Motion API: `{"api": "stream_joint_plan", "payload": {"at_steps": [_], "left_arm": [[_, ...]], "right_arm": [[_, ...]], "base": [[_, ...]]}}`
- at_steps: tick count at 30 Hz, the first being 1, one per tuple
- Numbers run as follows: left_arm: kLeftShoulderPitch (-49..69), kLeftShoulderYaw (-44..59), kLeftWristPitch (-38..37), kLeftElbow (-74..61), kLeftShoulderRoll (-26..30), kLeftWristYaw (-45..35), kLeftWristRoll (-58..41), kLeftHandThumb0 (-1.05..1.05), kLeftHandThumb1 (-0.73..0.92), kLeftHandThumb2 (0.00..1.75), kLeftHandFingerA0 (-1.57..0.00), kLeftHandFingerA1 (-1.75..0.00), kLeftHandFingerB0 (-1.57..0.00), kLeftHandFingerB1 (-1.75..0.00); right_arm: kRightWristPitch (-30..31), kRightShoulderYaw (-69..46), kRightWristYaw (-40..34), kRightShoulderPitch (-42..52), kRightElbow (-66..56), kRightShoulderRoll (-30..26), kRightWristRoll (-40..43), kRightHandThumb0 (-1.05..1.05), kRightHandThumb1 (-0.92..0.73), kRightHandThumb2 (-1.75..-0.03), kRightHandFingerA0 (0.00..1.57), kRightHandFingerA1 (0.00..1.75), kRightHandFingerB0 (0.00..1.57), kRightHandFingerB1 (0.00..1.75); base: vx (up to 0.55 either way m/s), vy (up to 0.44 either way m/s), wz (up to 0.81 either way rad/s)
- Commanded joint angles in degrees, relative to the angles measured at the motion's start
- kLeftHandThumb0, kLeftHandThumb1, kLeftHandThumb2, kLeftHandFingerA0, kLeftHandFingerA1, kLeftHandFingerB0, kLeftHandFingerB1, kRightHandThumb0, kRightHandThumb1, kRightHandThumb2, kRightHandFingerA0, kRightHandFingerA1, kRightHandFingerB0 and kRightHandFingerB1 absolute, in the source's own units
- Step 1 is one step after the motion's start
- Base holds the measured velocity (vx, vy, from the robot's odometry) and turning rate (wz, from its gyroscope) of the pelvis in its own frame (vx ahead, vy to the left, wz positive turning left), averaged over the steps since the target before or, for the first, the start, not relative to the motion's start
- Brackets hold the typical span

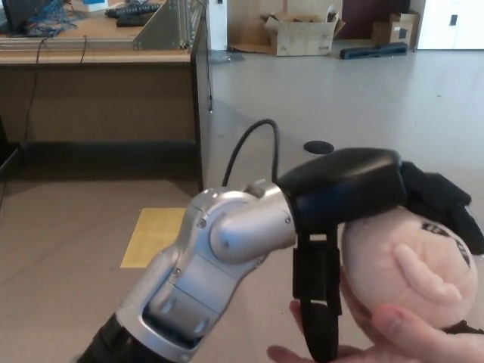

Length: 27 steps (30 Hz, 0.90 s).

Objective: The robot extends its left hand to pick up an emotional support dumpling from the palm of a person and brings its hand down by its side. Then it extends its arm again to hand the dumpling back to the person.

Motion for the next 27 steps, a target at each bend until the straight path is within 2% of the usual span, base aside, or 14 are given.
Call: {"api": "stream_joint_plan", "payload": {"at_steps": [1, 2, 3, 4, 6, 7, 8, 15, 27], "left_arm": [[-0.77, 2.18, 5.28, -0.66, -0.17, -1.59, -4.1, -0.15, 0.69, 0.81, -0.83, -1.58, -0.86, -1.05], [-0.84, 2.35, 5.41, -0.62, -0.19, -1.64, -4.36, -0.15, 0.69, 0.81, -0.83, -1.58, -0.86, -1.05], [-0.93, 3.2, 6.52, -0.76, -0.57, -1.19, -5.0, -0.14, 0.68, 0.84, -0.85, -1.56, -0.85, -1.07], [-0.93, 3.48, 6.94, -0.92, -0.73, -0.82, -4.99, -0.14, 0.68, 0.83, -0.85, -1.55, -0.85, -1.07], [-1.13, 3.92, 7.9, -1.08, -0.91, -0.45, -4.89, -0.13, 0.68, 0.82, -0.83, -1.56, -0.83, -1.11], [-1.31, 4.3, 8.13, -0.8, -1.0, 0.0, -4.94, -0.14, 0.65, 0.84, -0.9, -1.54, -0.82, -1.16], [-1.42, 4.52, 8.31, -0.63, -1.03, 0.34, -4.96, -0.14, 0.66, 0.83, -0.9, -1.55, -0.81, -1.17], [-1.57, 5.17, 7.44, 0.57, -0.5, 0.81, -5.15, -0.17, 0.65, 0.84, -0.93, -1.45, -0.84, -1.09], [-1.41, 5.1, 6.33, 1.12, 0.03, 1.17, -5.67, -0.17, 0.65, 0.85, -0.92, -1.46, -0.84, -1.1]], "right_arm": [[-1.95, -1.15, -2.09, -2.15, 2.99, -0.04, -0.03, -0.51, -0.61, -0.6, 0.95, 0.51, 0.58, 0.38], [-2.41, -2.1, 0.68, -2.46, 3.71, 0.24, 1.78, -0.51, -0.61, -0.6, 0.95, 0.51, 0.58, 0.38], [-0.37, -3.44, -0.06, -2.76, 3.38, 1.26, 3.37, -0.46, -0.58, -0.58, 0.76, 0.45, 0.41, 0.35], [-0.13, -3.74, -0.21, -2.89, 3.58, 1.44, 3.41, -0.46, -0.61, -0.59, 0.76, 0.45, 0.43, 0.35], [0.25, -4.26, -0.29, -3.11, 3.62, 1.79, 3.48, -0.47, -0.59, -0.58, 0.75, 0.46, 0.42, 0.34], [0.11, -4.14, -0.72, -2.85, 3.16, 1.73, 3.01, -0.5, -0.59, -0.58, 0.78, 0.45, 0.43, 0.34], [0.33, -4.05, -1.23, -2.77, 2.91, 1.71, 2.54, -0.49, -0.57, -0.58, 0.8, 0.46, 0.39, 0.33], [0.23, -4.25, -0.72, -3.01, 2.87, 1.9, 2.88, -0.48, -0.57, -0.58, 0.82, 0.46, 0.39, 0.33], [0.64, -4.26, -0.59, -2.97, 2.75, 1.91, 2.98, -0.5, -0.57, -0.58, 0.83, 0.46, 0.38, 0.33]], "base": [[0.0, 0.0, 0.0], [0.0, 0.0, 0.0], [0.0, 0.0, 0.0], [0.0, 0.0, 0.0], [0.0, 0.0, 0.0], [0.0, 0.0, 0.0], [0.0, 0.0, 0.0], [0.0, 0.0, 0.0], [0.0, 0.0, 0.0]]}}
